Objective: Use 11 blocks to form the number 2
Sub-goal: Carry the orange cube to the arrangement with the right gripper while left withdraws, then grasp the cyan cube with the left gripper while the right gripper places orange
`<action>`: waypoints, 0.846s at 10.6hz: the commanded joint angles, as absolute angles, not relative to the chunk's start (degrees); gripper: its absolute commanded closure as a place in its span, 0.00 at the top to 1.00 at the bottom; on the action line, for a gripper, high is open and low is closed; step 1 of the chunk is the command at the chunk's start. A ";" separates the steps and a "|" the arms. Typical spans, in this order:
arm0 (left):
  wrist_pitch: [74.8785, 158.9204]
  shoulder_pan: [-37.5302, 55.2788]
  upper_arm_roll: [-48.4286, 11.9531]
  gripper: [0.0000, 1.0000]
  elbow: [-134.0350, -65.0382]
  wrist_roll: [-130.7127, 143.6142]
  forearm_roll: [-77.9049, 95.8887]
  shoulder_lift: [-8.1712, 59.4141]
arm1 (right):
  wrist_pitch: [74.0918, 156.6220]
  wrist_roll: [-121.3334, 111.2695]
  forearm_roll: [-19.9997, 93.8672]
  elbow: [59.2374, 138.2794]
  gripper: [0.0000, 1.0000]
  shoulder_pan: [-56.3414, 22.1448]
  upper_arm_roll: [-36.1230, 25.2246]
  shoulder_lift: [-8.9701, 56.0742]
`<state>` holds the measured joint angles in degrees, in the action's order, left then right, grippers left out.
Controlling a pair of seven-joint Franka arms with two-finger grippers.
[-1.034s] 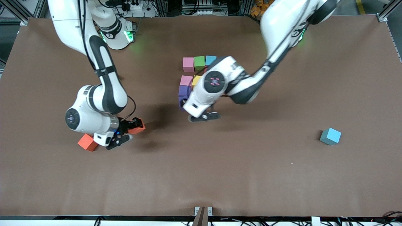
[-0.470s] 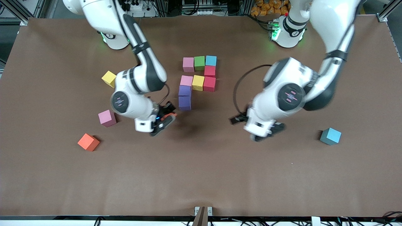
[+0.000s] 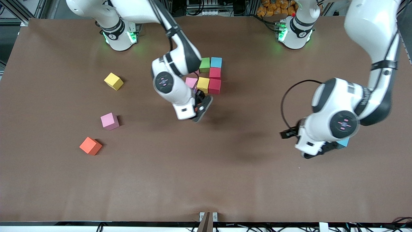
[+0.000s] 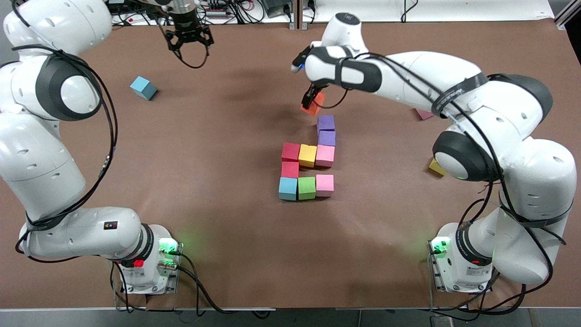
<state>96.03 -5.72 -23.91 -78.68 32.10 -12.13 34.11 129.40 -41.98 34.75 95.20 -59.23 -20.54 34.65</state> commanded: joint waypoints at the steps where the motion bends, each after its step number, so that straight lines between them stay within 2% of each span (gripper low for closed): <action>1: 95.71 -11.84 -24.61 1.00 -81.03 15.20 -13.45 34.09 | 131.21 -51.91 34.72 94.22 0.13 -61.43 -21.09 36.65; 5: 97.56 -17.13 -24.43 1.00 -81.21 -2.07 -21.69 37.34 | 132.19 -57.55 28.31 94.57 0.11 -59.52 -18.21 37.79; 8: 103.95 -20.47 -24.43 1.00 -82.00 -18.06 -24.26 38.93 | 140.77 -57.83 28.30 99.74 0.11 -58.89 -14.78 37.71; 9: 105.80 -20.65 -24.43 1.00 -81.91 -21.76 -26.69 39.63 | 141.15 -57.83 28.30 99.84 0.11 -58.97 -14.68 37.79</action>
